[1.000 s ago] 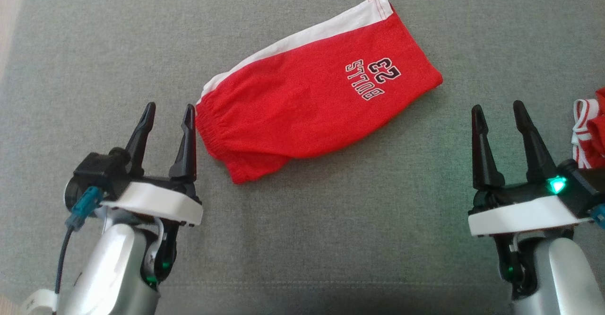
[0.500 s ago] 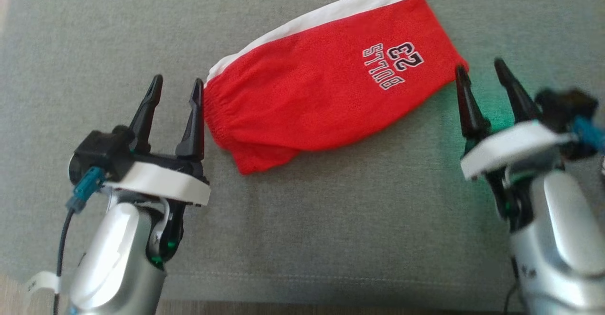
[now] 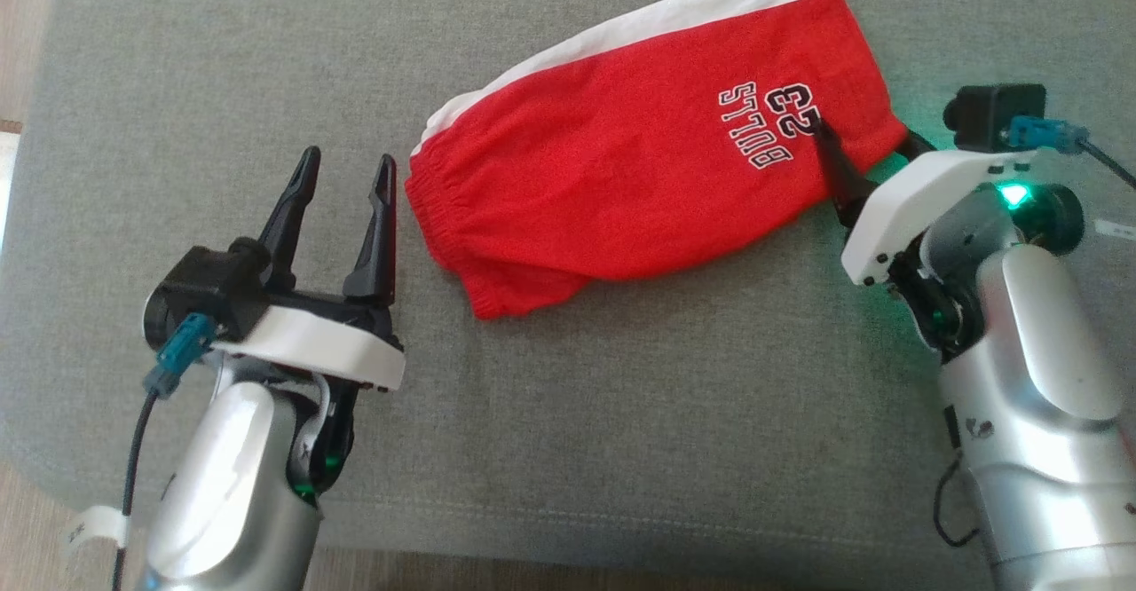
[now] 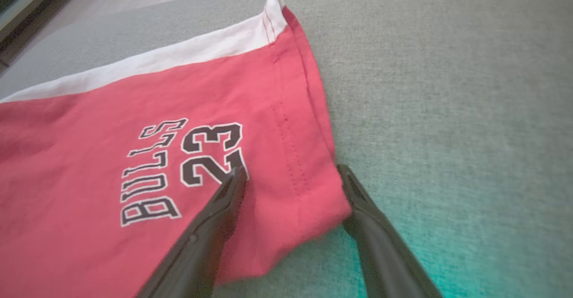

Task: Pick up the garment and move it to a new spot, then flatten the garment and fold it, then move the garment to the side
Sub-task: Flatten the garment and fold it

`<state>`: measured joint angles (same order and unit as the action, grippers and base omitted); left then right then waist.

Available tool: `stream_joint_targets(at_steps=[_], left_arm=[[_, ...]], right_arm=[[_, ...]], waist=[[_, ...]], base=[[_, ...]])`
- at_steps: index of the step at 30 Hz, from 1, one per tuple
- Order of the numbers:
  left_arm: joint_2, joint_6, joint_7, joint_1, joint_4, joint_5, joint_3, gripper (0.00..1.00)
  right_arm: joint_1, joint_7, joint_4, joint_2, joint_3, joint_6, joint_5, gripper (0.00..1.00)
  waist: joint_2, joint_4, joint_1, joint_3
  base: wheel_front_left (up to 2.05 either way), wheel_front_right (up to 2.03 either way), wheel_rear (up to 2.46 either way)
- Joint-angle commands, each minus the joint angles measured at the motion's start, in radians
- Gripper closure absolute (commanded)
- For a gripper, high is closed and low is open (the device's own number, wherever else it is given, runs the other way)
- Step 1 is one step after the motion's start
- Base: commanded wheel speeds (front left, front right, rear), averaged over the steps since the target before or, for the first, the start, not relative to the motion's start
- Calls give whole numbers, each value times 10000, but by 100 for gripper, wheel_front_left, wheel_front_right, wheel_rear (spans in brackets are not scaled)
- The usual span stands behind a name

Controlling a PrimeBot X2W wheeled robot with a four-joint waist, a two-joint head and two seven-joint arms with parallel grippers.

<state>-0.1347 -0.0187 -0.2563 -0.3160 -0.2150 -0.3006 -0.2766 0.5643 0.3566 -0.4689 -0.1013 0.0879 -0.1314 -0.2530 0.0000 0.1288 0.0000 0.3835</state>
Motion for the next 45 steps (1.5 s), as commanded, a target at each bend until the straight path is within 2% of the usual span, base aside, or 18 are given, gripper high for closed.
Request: stream_joint_targets(at_steps=[1,2,3,10,15,21,28,35,41,45], left_arm=[[-140,-51,-55,-313,287,68,407,0],[-131,-68,-55,-314,274,81,425,0],[-123,-86,-55,-314,258,98,438,0],[-37,-180,-55,-227,161,205,485,0],[-31,-151,-55,14,133,254,574,0],[-87,-39,-51,368,91,267,626,0],[-130,62,115,699,77,252,511,0],[-131,122,308,863,209,215,373,0],[-161,169,392,927,301,218,293,0],[-181,196,408,942,359,196,263,0]], right_arm=[[163,0,207,202,241,7,-101,54],[197,-20,102,220,266,7,-179,85],[216,-60,-7,239,271,7,-264,100],[-133,-749,-317,350,368,7,-754,100],[-1361,-1416,423,432,411,7,-1037,100],[-3103,-1973,1625,495,-47,7,-1137,100],[-4670,-2028,2358,508,-787,7,-1653,100],[-5260,-2046,2572,509,-1055,7,-1843,100],[-4923,-1740,3266,510,-573,7,-1380,100],[-4299,-1083,4137,510,803,7,-529,100]], waist=[[0,-6,0,6],[0,-10,0,4],[0,-14,0,-6],[0,-87,0,-213],[0,-262,0,-544],[0,-558,0,-927],[0,-694,0,-1356],[0,-701,0,-1549],[0,-691,0,-1707],[0,-652,0,-1803]], base=[[0,0,0],[0,0,0],[0,0,0],[0,0,0],[0,0,0],[0,0,0],[0,0,0],[0,0,0],[0,0,0],[0,0,0]])
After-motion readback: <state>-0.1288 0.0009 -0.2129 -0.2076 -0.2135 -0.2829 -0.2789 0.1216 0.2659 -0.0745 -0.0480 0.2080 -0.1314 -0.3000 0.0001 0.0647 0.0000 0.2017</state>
